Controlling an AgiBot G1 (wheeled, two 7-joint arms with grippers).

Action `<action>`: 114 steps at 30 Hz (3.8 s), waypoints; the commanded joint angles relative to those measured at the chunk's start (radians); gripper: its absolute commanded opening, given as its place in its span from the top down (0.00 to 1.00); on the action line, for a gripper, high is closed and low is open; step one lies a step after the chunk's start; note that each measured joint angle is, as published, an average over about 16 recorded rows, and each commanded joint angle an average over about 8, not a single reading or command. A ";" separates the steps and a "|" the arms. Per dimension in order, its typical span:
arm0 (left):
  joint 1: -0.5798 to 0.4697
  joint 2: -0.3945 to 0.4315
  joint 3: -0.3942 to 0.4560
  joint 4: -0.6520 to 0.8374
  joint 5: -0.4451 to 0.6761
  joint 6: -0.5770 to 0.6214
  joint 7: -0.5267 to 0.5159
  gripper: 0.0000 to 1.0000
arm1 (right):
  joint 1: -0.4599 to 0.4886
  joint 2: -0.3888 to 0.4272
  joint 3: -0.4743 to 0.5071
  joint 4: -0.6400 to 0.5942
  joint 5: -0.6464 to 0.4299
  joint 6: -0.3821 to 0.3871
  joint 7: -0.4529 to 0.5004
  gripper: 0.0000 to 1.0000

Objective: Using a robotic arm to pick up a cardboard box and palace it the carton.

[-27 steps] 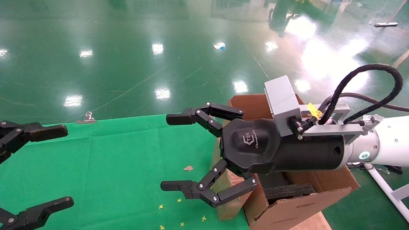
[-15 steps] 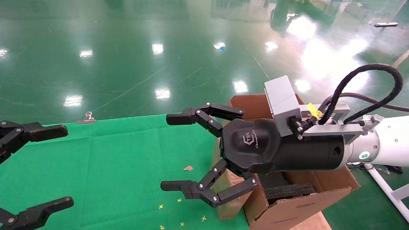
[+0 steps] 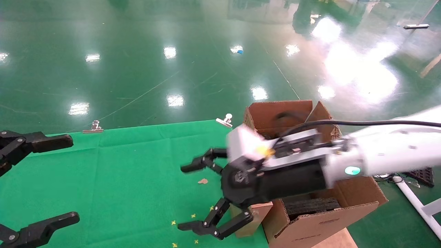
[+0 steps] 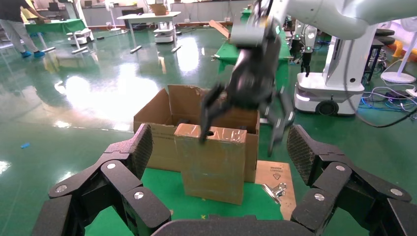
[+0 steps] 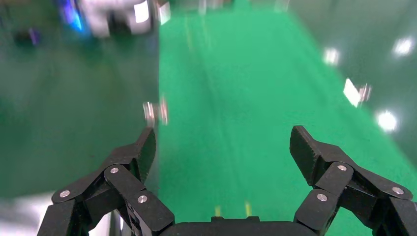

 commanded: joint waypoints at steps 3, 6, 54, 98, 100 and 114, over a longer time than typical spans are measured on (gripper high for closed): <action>0.000 0.000 0.000 0.000 0.000 0.000 0.000 0.00 | 0.115 -0.050 -0.103 0.009 -0.188 -0.031 0.090 0.00; 0.000 0.000 0.001 0.000 0.000 0.000 0.000 0.00 | 0.212 -0.087 -0.192 0.011 -0.314 -0.054 0.144 0.00; -0.001 -0.002 0.004 0.000 -0.003 -0.002 0.002 0.00 | 0.970 -0.178 -1.174 -0.066 -0.253 -0.035 0.653 0.00; -0.002 -0.003 0.007 0.000 -0.005 -0.003 0.004 1.00 | 0.817 -0.311 -1.222 -0.500 -0.144 0.019 1.008 1.00; -0.002 -0.003 0.007 0.000 -0.005 -0.003 0.004 1.00 | 0.814 -0.309 -1.224 -0.495 -0.145 0.019 1.010 1.00; -0.002 -0.003 0.008 0.000 -0.006 -0.003 0.004 1.00 | 0.818 -0.300 -1.230 -0.471 -0.158 0.015 0.999 1.00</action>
